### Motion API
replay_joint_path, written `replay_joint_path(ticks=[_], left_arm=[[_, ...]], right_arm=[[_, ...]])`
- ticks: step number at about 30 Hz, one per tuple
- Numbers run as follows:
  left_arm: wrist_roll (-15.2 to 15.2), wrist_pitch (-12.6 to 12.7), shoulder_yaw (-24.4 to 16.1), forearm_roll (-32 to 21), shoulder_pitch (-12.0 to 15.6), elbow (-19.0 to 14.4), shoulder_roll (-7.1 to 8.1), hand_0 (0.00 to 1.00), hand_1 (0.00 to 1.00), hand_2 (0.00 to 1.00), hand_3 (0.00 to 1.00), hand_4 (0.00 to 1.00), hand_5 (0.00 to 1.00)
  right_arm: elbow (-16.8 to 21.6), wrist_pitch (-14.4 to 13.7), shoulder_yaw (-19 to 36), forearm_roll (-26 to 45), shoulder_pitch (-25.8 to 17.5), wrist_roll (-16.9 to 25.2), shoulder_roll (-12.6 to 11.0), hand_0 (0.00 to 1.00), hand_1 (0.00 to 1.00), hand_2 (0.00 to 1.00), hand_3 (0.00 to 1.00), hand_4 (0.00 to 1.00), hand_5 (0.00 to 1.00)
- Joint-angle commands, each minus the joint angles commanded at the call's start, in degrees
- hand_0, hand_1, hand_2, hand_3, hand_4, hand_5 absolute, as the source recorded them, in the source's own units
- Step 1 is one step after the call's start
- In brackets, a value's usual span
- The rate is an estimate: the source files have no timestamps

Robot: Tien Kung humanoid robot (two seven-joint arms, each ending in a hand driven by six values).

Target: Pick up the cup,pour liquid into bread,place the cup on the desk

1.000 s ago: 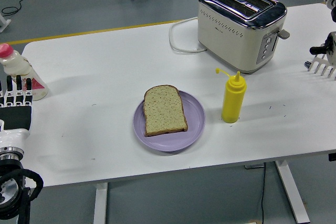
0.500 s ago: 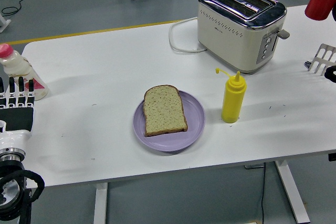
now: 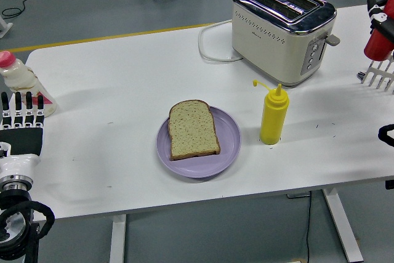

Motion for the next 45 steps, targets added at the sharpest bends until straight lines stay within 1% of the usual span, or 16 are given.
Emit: replay_joint_path(ticks=[4, 13, 14, 19, 20, 25, 30, 32, 45], left_arm=[[-0.01, 0.01, 0.07, 0.0, 0.03, 0.02, 0.0, 0.856, 0.867, 0.932, 0.832, 0.67, 0.998], [0.0, 0.0, 0.07, 0.01, -0.28, 0.03, 0.0, 0.856, 0.868, 0.932, 0.832, 0.671, 0.998], [0.0, 0.0, 0.07, 0.01, -0.3, 0.04, 0.0, 0.856, 0.868, 0.932, 0.832, 0.67, 0.998], [0.0, -0.01, 0.06, 0.0, -0.37, 0.05, 0.0, 0.856, 0.868, 0.932, 0.832, 0.67, 0.998], [0.0, 0.0, 0.05, 0.0, -0.37, 0.05, 0.0, 0.856, 0.867, 0.932, 0.832, 0.671, 0.998], [0.01, -0.01, 0.09, 0.0, -0.43, 0.06, 0.0, 0.856, 0.867, 0.932, 0.832, 0.671, 0.998], [0.0, 0.0, 0.05, 0.0, -0.48, 0.07, 0.0, 0.856, 0.868, 0.931, 0.831, 0.67, 0.998], [0.01, 0.0, 0.05, 0.0, -0.51, 0.07, 0.0, 0.857, 0.868, 0.932, 0.831, 0.67, 0.998], [0.03, -0.02, 0.06, -0.01, -0.6, 0.1, 0.0, 0.855, 0.865, 0.93, 0.83, 0.67, 0.998]], right_arm=[[-0.69, -0.5, -0.86, 0.72, -2.0, 4.12, 0.49, 0.125, 0.049, 0.223, 0.329, 0.373, 0.093], [-3.59, -2.83, -3.1, 2.15, -5.5, 13.47, 2.72, 0.134, 0.057, 0.227, 0.33, 0.374, 0.096], [-4.01, -3.17, -3.49, 2.3, -5.83, 14.46, 3.04, 0.141, 0.093, 0.23, 0.331, 0.375, 0.097], [-6.12, -4.82, -5.62, 3.14, -6.82, 18.82, 4.42, 0.141, 0.093, 0.23, 0.331, 0.375, 0.097], [-6.36, -5.0, -5.86, 3.26, -6.89, 19.29, 4.57, 0.15, 0.116, 0.234, 0.334, 0.372, 0.102], [-8.82, -6.35, -7.92, 4.59, -7.09, 19.7, 5.66, 0.15, 0.116, 0.234, 0.334, 0.372, 0.102], [-11.01, -7.04, -9.42, 6.1, -7.17, 19.7, 6.59, 0.152, 0.122, 0.235, 0.333, 0.372, 0.108], [-11.62, -7.16, -9.81, 6.74, -7.16, 19.7, 6.99, 0.16, 0.127, 0.234, 0.332, 0.373, 0.123], [-15.1, -6.9, -10.88, 9.31, -6.13, 19.7, 9.32, 0.159, 0.128, 0.239, 0.333, 0.376, 0.127]])
